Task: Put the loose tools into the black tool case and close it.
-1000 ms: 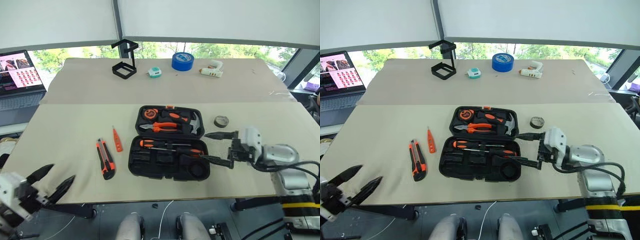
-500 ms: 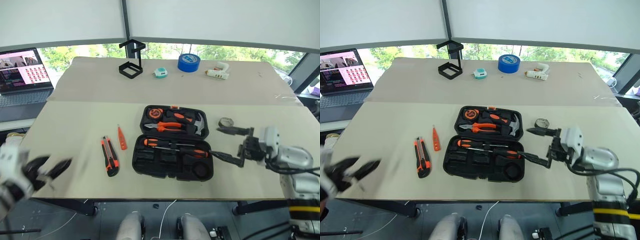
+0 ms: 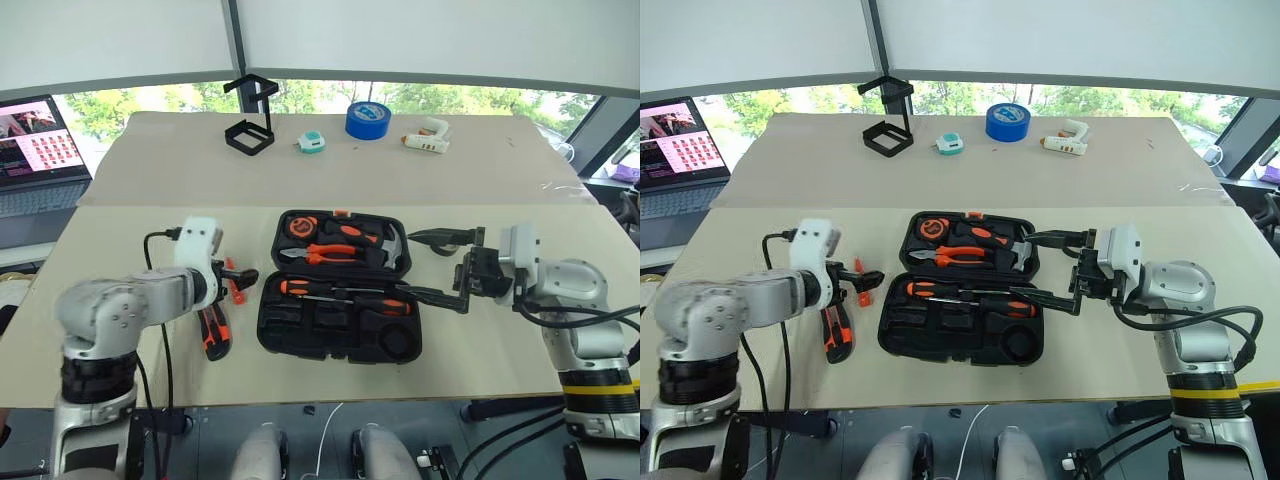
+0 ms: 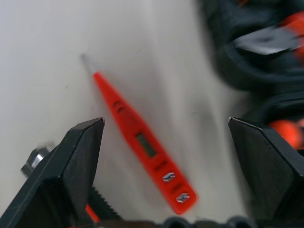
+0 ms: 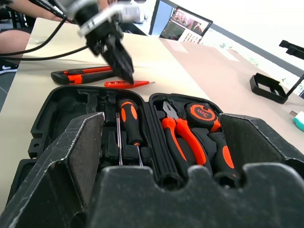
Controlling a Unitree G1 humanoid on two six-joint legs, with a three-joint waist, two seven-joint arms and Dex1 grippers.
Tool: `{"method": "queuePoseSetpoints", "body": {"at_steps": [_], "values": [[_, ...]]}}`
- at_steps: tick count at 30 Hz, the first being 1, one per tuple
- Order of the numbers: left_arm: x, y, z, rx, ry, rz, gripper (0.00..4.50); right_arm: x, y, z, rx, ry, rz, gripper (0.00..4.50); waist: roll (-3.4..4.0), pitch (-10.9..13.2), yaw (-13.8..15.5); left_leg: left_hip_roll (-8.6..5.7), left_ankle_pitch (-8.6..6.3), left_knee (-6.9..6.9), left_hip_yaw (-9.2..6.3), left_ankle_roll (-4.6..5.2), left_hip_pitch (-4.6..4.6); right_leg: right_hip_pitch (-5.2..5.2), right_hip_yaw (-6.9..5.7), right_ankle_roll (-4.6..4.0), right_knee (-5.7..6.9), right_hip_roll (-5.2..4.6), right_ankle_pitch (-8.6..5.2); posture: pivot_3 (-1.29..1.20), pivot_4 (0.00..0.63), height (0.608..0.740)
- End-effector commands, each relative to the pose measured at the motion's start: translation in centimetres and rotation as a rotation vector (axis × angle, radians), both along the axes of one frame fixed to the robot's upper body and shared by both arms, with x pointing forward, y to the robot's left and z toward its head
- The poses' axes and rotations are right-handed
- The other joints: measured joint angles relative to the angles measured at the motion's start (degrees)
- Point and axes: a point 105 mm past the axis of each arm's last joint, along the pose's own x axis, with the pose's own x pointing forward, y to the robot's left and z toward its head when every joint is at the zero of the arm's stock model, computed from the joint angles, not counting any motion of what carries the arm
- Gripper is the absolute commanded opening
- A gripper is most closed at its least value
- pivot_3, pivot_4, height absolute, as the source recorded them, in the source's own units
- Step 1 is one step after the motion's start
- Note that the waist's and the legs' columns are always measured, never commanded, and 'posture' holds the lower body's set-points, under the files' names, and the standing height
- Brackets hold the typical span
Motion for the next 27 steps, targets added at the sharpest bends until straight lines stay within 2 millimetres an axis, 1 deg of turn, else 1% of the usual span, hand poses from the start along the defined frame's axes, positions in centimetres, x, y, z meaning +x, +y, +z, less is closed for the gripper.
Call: {"method": "queuePoseSetpoints", "body": {"at_steps": [1, 6, 9, 11, 13, 14, 17, 18, 20, 23, 25, 27], "values": [[0.4, 0.6, 0.3, 0.066, -0.025, 0.033, 4.50, -0.6, 0.0, 1.2, 0.029, -0.046, -0.007, 4.47, -0.01, 0.0, 0.1, 0.00, 0.00, 0.00, 0.00, 0.00, -0.01, 0.00, 0.00, 0.00, 0.00, 0.00, 0.00, 0.00, 0.150, 0.740], [0.2, 0.8, 0.0, 0.047, -0.018, 0.043, 4.50, -0.9, -0.4, 1.2, 0.032, -0.043, -0.030, 4.47, -0.01, 0.0, 0.3, -0.01, 0.00, 0.01, 0.00, 0.00, 0.01, 0.00, 0.01, 0.00, 0.03, -0.04, 0.00, 0.00, 0.150, 0.740], [0.3, -0.9, -1.6, 0.016, 0.053, -0.023, 4.50, -0.9, -0.5, 1.2, 0.033, -0.041, -0.037, 4.47, 0.00, 0.0, 0.5, -0.03, 0.00, 0.03, 0.01, 0.01, 0.03, 0.02, 0.02, 0.00, 0.03, -0.07, 0.00, 0.00, 0.150, 0.740], [0.6, -1.8, -1.8, -0.017, 0.063, -0.035, 4.50, -1.0, -0.5, 1.2, 0.031, -0.041, -0.034, 4.47, 0.00, 0.0, 0.7, -0.07, 0.00, 0.07, 0.00, 0.02, 0.04, 0.05, 0.02, 0.00, 0.04, -0.08, 0.00, 0.00, 0.150, 0.740], [0.7, -2.0, -2.0, -0.023, 0.073, -0.041, 3.97, -1.0, -0.6, 1.3, 0.031, -0.041, -0.032, 4.50, 0.03, 0.0, 1.0, -0.11, 0.00, 0.09, -0.02, 0.03, 0.10, 0.13, 0.00, 0.00, 0.05, -0.11, 0.00, 0.00, 0.150, 0.740], [0.6, -2.0, -2.3, -0.023, 0.089, -0.046, 3.80, -1.0, -0.6, 1.4, 0.030, -0.042, -0.031, 4.50, 0.03, 0.0, 1.0, -0.12, 0.00, 0.10, -0.03, 0.05, 0.09, 0.13, -0.01, 0.00, 0.06, -0.12, 0.00, 0.00, 0.150, 0.740], [0.1, -1.6, -3.1, -0.014, 0.119, -0.051, 2.62, -1.0, -0.6, 1.4, 0.025, -0.040, -0.029, 4.50, 0.04, 0.0, 1.0, -0.13, 0.01, 0.12, -0.04, 0.06, 0.09, 0.14, 0.00, 0.00, 0.08, -0.12, 0.00, 0.00, 0.150, 0.740], [-0.1, -1.2, -3.4, -0.001, 0.126, -0.046, 2.31, -1.0, -0.6, 1.4, 0.024, -0.039, -0.028, 4.50, 0.04, 0.0, 1.0, -0.12, 0.01, 0.12, -0.04, 0.06, 0.09, 0.14, 0.00, 0.00, 0.08, -0.11, 0.00, 0.00, 0.150, 0.740], [-0.5, -0.4, -3.8, 0.027, 0.127, -0.038, 1.47, -1.1, -0.7, 1.4, 0.019, -0.033, -0.026, 4.50, 0.05, 0.0, 0.8, -0.12, 0.01, 0.11, -0.04, 0.06, 0.10, 0.14, 0.01, 0.00, 0.08, -0.11, 0.00, 0.00, 0.150, 0.740], [-0.5, 0.6, -3.2, 0.033, 0.085, -0.029, 0.48, -1.2, -0.9, 1.2, 0.013, -0.018, -0.022, 4.50, 0.06, 0.0, 0.6, -0.09, 0.01, 0.10, -0.04, 0.07, 0.11, 0.13, 0.02, 0.00, 0.08, -0.11, 0.00, 0.00, 0.150, 0.740], [-0.1, 1.1, -2.1, -0.010, 0.028, -0.026, 0.43, -1.4, -0.9, 1.0, 0.014, 0.000, -0.017, 4.50, 0.06, 0.0, 0.6, -0.08, 0.01, 0.10, -0.04, 0.07, 0.12, 0.13, 0.02, 0.00, 0.08, -0.10, 0.00, 0.00, 0.150, 0.740], [0.2, 1.3, -0.9, -0.043, -0.034, -0.060, 0.43, -1.5, -1.0, 0.8, 0.012, 0.008, -0.017, 4.50, 0.06, 0.0, 0.5, -0.04, 0.01, 0.08, -0.03, 0.07, 0.12, 0.11, 0.02, -0.01, 0.09, -0.07, -0.01, 0.00, 0.150, 0.740]]}}
